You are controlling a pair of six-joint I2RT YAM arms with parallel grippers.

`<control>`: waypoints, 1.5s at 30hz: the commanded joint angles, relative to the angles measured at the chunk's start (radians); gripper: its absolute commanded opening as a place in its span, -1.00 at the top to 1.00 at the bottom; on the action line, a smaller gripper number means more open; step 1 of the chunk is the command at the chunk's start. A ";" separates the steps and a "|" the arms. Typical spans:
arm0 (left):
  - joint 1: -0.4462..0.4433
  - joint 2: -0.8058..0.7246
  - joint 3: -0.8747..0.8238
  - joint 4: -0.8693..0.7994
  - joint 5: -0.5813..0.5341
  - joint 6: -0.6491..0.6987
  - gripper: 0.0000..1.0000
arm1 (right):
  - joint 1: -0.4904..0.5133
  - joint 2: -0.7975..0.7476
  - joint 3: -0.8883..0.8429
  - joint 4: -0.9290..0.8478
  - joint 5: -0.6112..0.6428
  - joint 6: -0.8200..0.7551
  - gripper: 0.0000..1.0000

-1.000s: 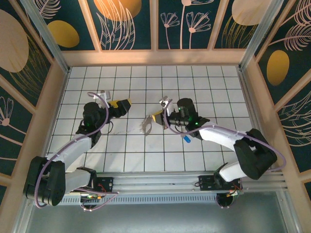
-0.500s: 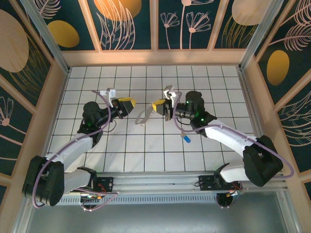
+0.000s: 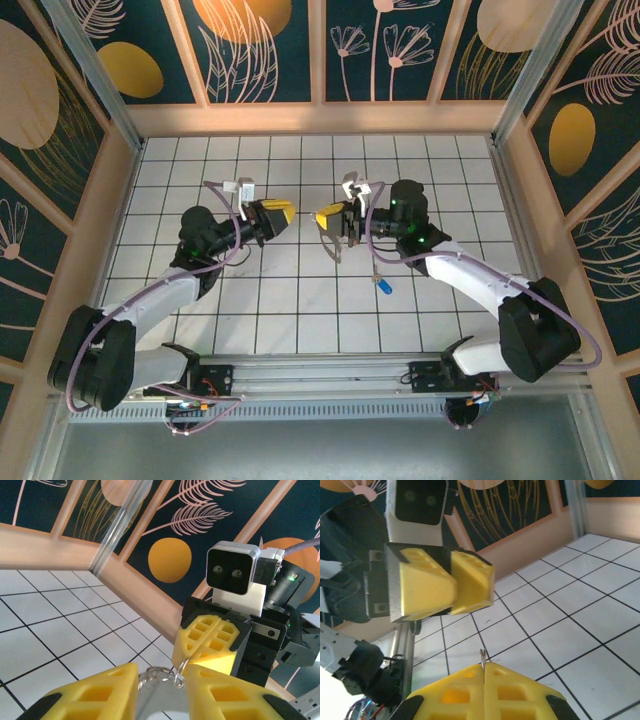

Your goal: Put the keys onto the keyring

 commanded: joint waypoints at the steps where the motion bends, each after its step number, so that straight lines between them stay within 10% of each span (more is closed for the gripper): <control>1: -0.017 0.017 0.035 0.094 0.058 -0.012 0.41 | -0.003 0.014 0.041 0.049 -0.094 0.021 1.00; 45: -0.113 0.123 0.081 0.073 0.109 0.061 0.44 | -0.037 0.010 0.024 0.080 -0.106 0.042 1.00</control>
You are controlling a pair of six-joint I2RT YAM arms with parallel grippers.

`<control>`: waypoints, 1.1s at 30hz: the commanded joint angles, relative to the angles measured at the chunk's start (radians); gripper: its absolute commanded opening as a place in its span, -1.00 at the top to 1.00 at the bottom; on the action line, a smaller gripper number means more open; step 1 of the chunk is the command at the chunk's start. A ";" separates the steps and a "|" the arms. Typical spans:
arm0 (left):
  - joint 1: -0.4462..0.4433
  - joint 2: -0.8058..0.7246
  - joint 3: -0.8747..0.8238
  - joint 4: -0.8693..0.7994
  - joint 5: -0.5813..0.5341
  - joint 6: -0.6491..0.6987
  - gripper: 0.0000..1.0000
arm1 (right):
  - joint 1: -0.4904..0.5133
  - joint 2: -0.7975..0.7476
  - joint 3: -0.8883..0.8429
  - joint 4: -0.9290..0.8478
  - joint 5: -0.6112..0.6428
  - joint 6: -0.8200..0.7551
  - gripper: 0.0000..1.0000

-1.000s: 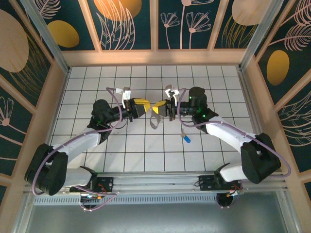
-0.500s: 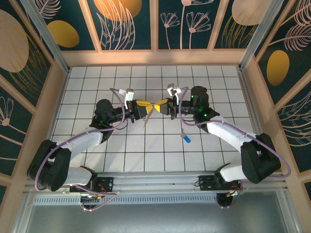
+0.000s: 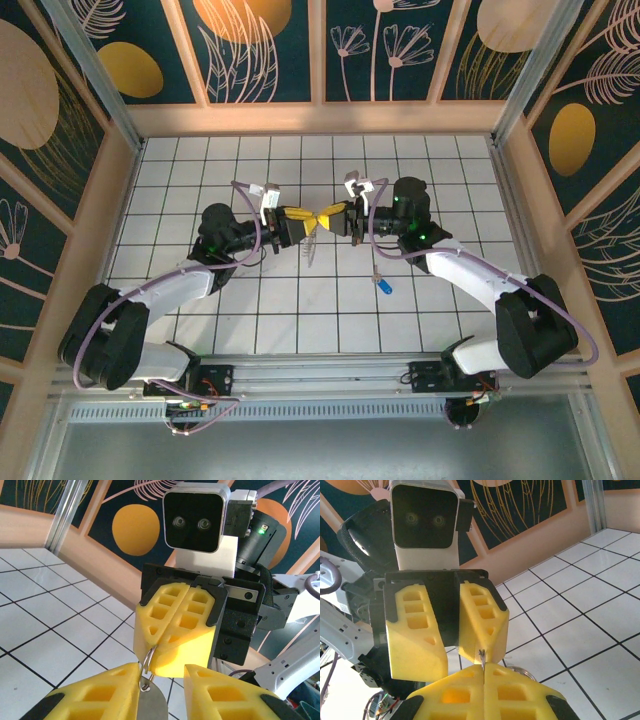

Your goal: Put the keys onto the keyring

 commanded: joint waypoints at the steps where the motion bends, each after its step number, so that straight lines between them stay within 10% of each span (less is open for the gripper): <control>1: -0.014 0.013 0.029 0.049 0.027 0.016 0.44 | -0.005 -0.006 0.021 0.057 -0.028 0.011 1.00; 20: -0.030 0.021 0.033 0.049 0.019 0.042 1.00 | -0.009 -0.005 0.024 0.039 -0.015 0.009 1.00; 25: -0.030 -0.006 0.038 -0.027 -0.015 0.115 1.00 | -0.085 -0.081 -0.026 0.077 0.032 0.077 0.20; 33: -0.030 -0.029 0.097 -0.195 -0.017 0.251 1.00 | -0.115 -0.189 -0.073 -0.001 0.180 0.089 -0.36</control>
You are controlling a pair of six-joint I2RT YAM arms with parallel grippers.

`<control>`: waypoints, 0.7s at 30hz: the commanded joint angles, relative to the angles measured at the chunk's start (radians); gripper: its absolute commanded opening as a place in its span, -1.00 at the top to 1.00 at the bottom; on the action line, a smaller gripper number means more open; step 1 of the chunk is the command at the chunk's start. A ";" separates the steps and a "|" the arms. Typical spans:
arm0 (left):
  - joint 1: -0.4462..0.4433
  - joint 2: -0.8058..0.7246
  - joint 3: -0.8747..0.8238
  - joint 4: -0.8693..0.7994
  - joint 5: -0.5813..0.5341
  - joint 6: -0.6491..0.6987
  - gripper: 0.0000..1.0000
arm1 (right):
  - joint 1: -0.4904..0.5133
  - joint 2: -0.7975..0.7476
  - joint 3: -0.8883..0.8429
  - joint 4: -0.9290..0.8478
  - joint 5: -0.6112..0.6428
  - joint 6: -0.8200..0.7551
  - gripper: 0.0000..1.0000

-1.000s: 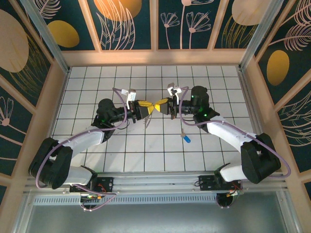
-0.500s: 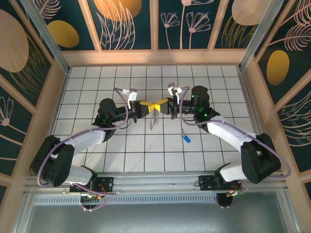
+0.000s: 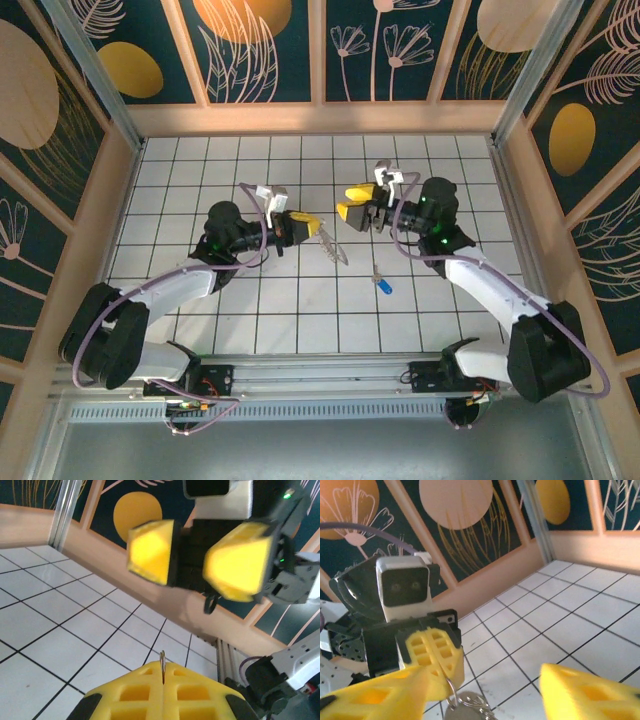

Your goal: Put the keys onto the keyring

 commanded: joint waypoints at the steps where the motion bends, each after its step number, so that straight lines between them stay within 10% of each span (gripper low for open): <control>1: -0.006 -0.032 0.077 -0.115 -0.006 0.123 1.00 | 0.000 -0.047 -0.030 -0.025 0.123 0.010 -0.49; 4: -0.006 -0.040 0.108 -0.189 -0.017 0.184 1.00 | -0.001 -0.069 -0.056 -0.053 0.252 0.014 -0.98; 10: -0.006 -0.058 0.134 -0.239 0.003 0.340 1.00 | -0.004 -0.111 -0.119 -0.022 0.456 0.042 -0.98; 21: -0.006 -0.052 0.216 -0.407 0.080 0.578 1.00 | -0.025 -0.096 -0.112 -0.036 0.230 -0.043 -0.85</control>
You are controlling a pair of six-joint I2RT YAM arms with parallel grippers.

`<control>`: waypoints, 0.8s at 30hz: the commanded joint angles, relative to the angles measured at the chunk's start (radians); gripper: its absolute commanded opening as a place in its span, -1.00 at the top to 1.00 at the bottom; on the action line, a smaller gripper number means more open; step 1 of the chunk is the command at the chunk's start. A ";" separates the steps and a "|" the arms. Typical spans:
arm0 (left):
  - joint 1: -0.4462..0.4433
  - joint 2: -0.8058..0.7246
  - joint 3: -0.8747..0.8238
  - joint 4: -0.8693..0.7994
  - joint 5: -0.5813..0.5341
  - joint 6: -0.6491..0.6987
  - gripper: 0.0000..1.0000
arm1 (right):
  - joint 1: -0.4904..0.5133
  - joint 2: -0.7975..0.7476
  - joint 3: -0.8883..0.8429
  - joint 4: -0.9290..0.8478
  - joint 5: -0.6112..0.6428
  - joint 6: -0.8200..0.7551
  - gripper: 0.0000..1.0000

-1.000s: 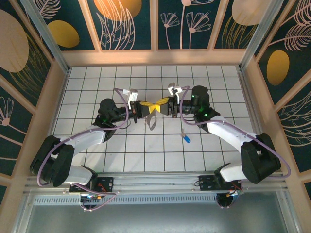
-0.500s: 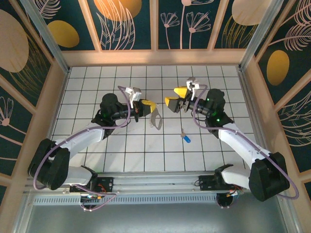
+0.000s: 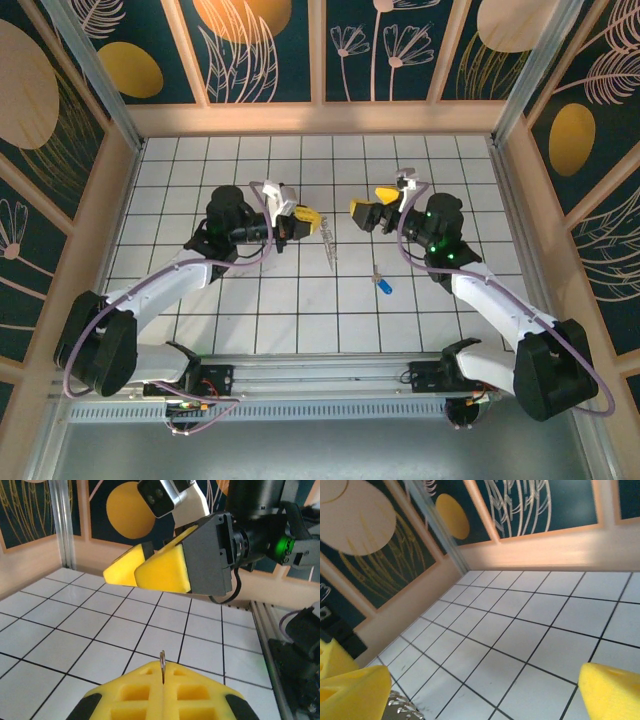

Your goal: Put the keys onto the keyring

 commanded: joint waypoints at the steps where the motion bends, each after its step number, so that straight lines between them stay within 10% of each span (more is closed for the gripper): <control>1: -0.006 -0.004 0.084 -0.101 0.056 0.123 1.00 | -0.005 -0.010 0.008 0.014 -0.138 -0.059 -0.78; 12: -0.006 0.084 0.209 -0.248 0.178 0.152 1.00 | -0.016 -0.012 -0.031 0.093 -0.413 -0.117 -0.04; 24: -0.005 0.110 0.255 -0.332 0.258 0.170 1.00 | -0.005 0.007 -0.001 0.145 -0.548 -0.066 0.21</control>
